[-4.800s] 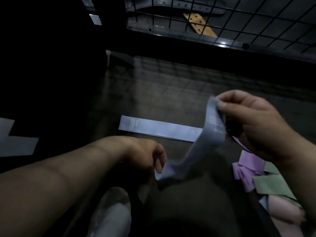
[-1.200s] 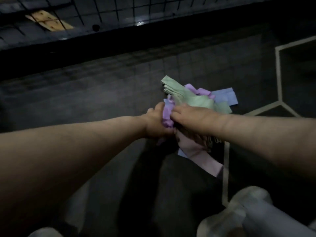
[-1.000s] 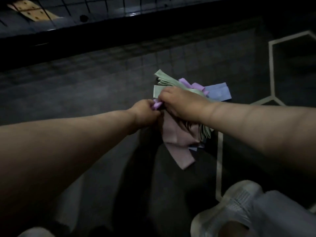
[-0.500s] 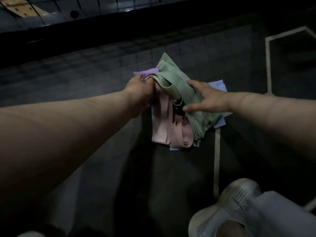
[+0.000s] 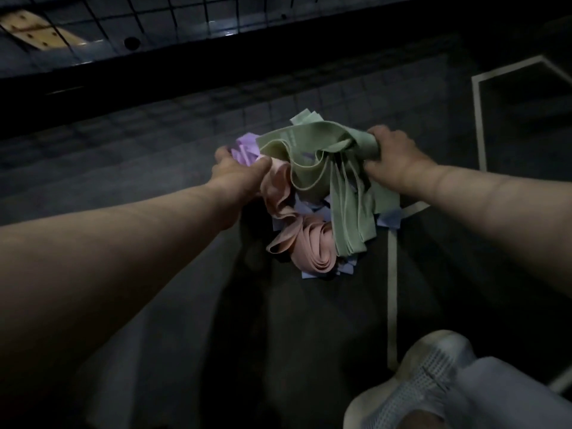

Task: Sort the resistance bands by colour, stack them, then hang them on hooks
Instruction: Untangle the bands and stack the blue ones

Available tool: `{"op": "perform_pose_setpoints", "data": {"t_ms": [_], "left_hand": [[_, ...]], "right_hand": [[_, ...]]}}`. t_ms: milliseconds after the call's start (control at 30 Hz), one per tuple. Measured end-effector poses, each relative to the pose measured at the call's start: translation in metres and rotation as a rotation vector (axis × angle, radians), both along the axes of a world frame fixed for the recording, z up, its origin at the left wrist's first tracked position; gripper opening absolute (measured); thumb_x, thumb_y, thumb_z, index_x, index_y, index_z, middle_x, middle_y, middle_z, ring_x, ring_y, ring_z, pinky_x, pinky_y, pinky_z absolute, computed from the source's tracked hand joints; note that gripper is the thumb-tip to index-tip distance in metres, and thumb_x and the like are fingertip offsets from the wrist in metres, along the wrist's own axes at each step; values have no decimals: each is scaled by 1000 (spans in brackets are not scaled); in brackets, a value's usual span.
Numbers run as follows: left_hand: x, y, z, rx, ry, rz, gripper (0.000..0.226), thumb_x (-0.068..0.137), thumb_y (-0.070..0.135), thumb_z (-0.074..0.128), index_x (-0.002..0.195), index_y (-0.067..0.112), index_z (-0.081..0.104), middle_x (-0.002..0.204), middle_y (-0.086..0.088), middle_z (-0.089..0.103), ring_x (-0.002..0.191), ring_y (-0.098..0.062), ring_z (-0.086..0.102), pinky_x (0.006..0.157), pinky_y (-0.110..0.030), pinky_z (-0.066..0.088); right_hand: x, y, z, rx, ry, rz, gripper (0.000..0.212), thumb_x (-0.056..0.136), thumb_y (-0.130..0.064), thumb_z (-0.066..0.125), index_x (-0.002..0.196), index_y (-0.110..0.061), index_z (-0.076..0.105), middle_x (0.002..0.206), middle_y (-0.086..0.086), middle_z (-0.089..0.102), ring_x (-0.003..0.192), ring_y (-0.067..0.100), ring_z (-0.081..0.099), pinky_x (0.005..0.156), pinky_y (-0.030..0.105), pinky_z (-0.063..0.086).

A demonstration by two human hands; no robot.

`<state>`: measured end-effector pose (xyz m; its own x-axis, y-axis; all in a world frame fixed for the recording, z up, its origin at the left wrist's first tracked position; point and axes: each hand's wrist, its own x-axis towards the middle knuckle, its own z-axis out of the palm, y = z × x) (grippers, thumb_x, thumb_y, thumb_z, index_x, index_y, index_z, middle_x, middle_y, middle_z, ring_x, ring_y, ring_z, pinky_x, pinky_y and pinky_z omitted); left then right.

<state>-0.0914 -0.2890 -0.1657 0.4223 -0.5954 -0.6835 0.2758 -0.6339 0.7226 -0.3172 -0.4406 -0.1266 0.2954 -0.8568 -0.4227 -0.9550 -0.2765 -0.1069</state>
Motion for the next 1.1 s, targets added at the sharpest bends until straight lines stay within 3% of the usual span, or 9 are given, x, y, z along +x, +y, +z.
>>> {"op": "perform_pose_setpoints", "data": {"t_ms": [100, 200, 300, 400, 600, 667, 767, 933, 1100], "left_hand": [[-6, 5, 5, -29, -222, -200, 98, 75, 45, 80, 152, 33, 20, 156, 1, 16, 130, -28, 44, 102, -46, 49], [-18, 12, 9, -116, -431, -446, 86, 81, 35, 78, 151, 40, 27, 160, 13, -15, 148, -30, 15, 117, -43, 30], [-24, 14, 11, -94, -615, -677, 77, 84, 33, 73, 149, 43, 32, 160, 9, -26, 149, -28, -8, 123, -42, 12], [-21, 14, 12, -46, -689, -808, 65, 89, 30, 66, 146, 44, 38, 160, 5, -28, 148, -29, -17, 123, -46, 4], [-2, 17, 9, -6, -620, -658, 63, 84, 31, 74, 141, 40, 47, 163, 4, -16, 149, -26, -4, 121, -36, 15], [0, 21, 8, -3, -612, -540, 63, 83, 25, 73, 137, 43, 46, 161, 5, -8, 148, -27, 2, 121, -41, 23], [-5, 27, 4, 45, -523, -388, 70, 82, 21, 70, 137, 46, 34, 145, 0, 18, 135, -30, 29, 110, -48, 40], [-21, 33, 2, 84, -63, -244, 84, 85, 31, 68, 144, 41, 9, 117, -6, 57, 99, -26, 64, 86, -50, 58], [-23, 29, 6, 35, 13, -243, 86, 86, 13, 68, 149, 33, 13, 117, -8, 59, 95, -21, 63, 79, -40, 57]], "right_hand": [[7, 23, -10, 62, 115, -8, 110, 76, -66, 67, 156, -31, -2, 163, 12, -6, 151, 36, -3, 117, 62, 5], [20, 49, -19, 130, 87, -9, 135, 63, -79, 70, 151, -36, -23, 160, 11, -27, 148, 35, -21, 115, 63, 3], [26, 52, -25, 128, 151, 60, 126, 76, -52, 77, 152, -34, -22, 160, 13, -25, 150, 38, -10, 118, 59, 15], [14, 33, -23, 80, 41, 126, 98, 86, -25, 67, 156, -29, -1, 159, 12, 4, 140, 41, 27, 111, 48, 34], [-8, 15, -11, -160, 229, 186, 96, 87, -29, 67, 157, -16, 3, 163, 15, 1, 150, 35, 4, 121, 53, 5], [1, 34, -7, -210, 26, 395, 71, 87, -24, 67, 148, -13, 34, 153, 18, 27, 142, 36, 25, 117, 47, 20], [24, 72, -12, 103, -76, 611, 26, 96, -29, 57, 118, -16, 61, 117, 8, 56, 109, 27, 55, 93, 40, 46], [53, 100, -45, 242, -32, 159, 36, 96, -36, 55, 126, -16, 54, 130, 16, 44, 121, 36, 47, 103, 41, 42], [69, 106, -48, 246, -157, -181, 60, 90, -44, 64, 134, -10, 42, 139, 19, 37, 127, 39, 46, 107, 38, 38]]}}
